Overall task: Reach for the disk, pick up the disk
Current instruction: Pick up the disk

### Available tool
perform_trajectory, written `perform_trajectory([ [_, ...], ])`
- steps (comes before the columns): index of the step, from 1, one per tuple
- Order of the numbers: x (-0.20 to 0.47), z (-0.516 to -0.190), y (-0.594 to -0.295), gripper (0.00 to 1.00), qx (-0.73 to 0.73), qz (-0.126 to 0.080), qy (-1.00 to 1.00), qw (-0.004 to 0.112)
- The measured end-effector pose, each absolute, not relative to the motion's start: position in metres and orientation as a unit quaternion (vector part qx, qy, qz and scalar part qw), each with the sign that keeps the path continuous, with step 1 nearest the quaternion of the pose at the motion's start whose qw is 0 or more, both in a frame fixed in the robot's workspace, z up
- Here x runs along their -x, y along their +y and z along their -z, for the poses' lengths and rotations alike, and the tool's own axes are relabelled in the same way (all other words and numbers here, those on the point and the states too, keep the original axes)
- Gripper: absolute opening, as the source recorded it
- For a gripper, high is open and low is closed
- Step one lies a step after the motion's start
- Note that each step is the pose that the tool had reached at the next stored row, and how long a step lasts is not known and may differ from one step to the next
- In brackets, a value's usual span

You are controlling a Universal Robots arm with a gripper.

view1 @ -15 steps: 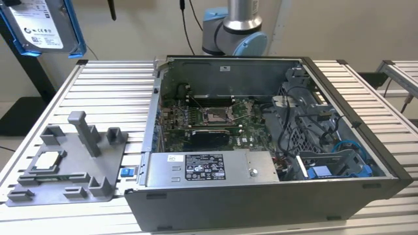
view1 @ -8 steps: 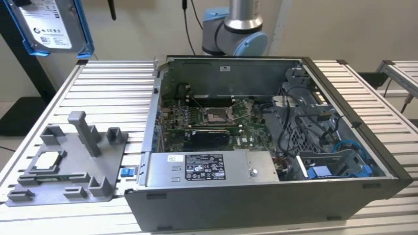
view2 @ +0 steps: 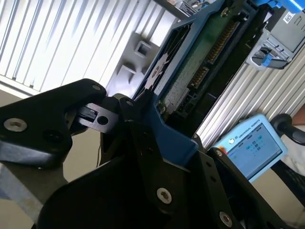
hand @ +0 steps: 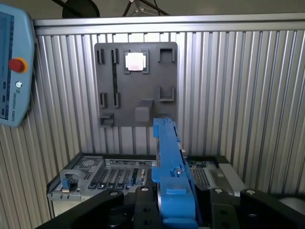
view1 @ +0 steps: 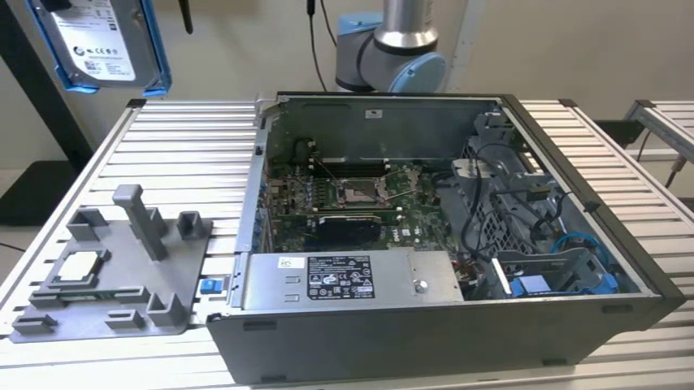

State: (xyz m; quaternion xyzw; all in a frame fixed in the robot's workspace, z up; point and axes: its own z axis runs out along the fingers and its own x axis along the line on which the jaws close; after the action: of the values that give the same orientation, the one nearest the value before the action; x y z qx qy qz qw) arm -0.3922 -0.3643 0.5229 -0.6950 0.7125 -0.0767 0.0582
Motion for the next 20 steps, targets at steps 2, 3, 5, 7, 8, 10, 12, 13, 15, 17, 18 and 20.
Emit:
perform_trajectory([
  [2,0.388,-0.523,-0.364,0.0,0.695,0.077,0.713,0.058],
  [3,0.386,-0.523,-0.364,0.0,0.695,0.077,0.713,0.058],
  [5,0.382,-0.523,-0.364,0.0,0.695,0.077,0.713,0.058],
  [7,0.378,-0.523,-0.364,0.0,0.695,0.077,0.713,0.058],
  [8,0.376,-0.523,-0.364,0.0,0.695,0.077,0.713,0.058],
  [10,0.371,-0.523,-0.364,0.0,0.695,0.077,0.713,0.058],
  [12,0.367,-0.523,-0.364,0.0,0.695,0.077,0.713,0.058],
  [13,0.365,-0.523,-0.364,0.0,0.695,0.077,0.713,0.058],
  [15,0.361,-0.523,-0.364,0.0,0.695,0.077,0.713,0.058],
  [17,0.356,-0.523,-0.364,0.0,0.695,0.077,0.713,0.058],
  [18,0.354,-0.523,-0.364,0.0,0.695,0.077,0.713,0.058],
  [20,0.35,-0.523,-0.364,0.0,0.695,0.077,0.713,0.058],
])
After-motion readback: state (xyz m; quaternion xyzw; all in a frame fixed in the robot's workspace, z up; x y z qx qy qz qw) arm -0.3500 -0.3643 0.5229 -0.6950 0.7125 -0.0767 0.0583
